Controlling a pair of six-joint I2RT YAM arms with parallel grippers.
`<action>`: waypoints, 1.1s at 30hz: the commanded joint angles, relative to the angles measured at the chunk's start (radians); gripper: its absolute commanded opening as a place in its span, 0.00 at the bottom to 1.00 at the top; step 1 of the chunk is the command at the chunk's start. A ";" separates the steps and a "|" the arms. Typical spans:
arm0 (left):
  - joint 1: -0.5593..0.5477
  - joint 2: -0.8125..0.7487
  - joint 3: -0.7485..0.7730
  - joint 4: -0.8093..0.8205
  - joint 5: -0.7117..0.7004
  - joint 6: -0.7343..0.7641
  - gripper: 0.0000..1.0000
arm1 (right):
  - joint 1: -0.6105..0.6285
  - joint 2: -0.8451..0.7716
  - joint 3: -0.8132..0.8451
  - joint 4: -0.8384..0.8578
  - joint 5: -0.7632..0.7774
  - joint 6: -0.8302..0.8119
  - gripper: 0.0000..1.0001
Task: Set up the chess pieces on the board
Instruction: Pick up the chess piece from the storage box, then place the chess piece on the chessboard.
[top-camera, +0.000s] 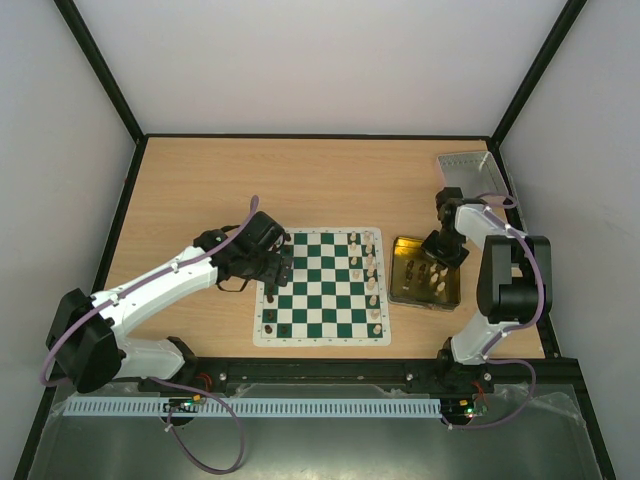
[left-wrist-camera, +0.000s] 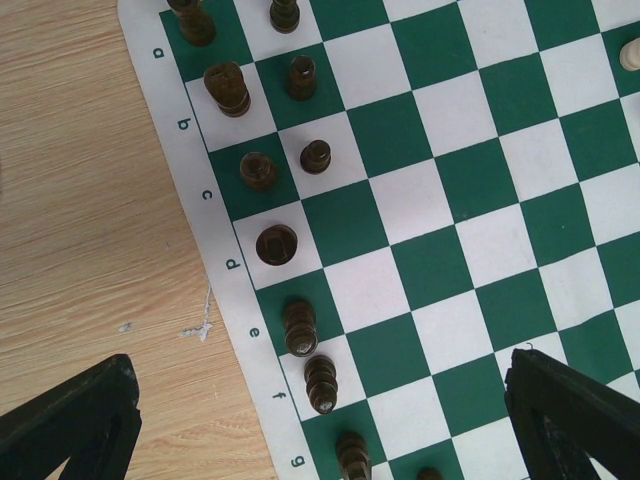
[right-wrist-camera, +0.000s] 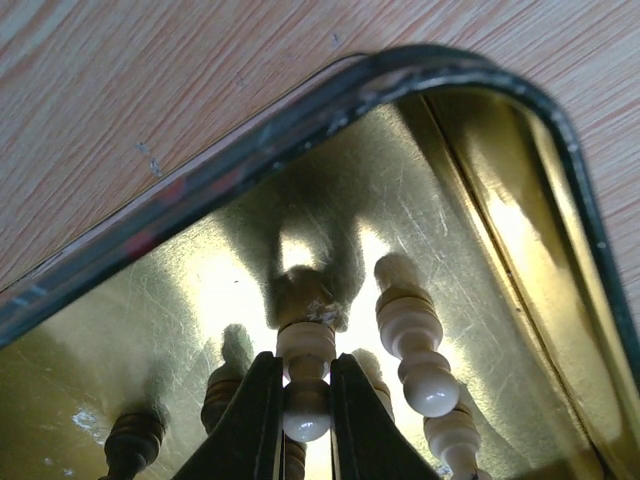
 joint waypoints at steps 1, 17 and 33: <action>-0.006 0.009 -0.013 -0.004 0.000 0.006 0.99 | -0.003 -0.054 0.010 -0.040 0.032 -0.003 0.05; -0.006 0.018 -0.013 0.000 0.005 0.011 0.99 | 0.356 -0.192 0.183 -0.251 0.056 -0.032 0.02; -0.005 0.022 -0.009 -0.004 -0.008 0.010 0.99 | 0.751 -0.051 0.215 -0.224 -0.017 0.043 0.02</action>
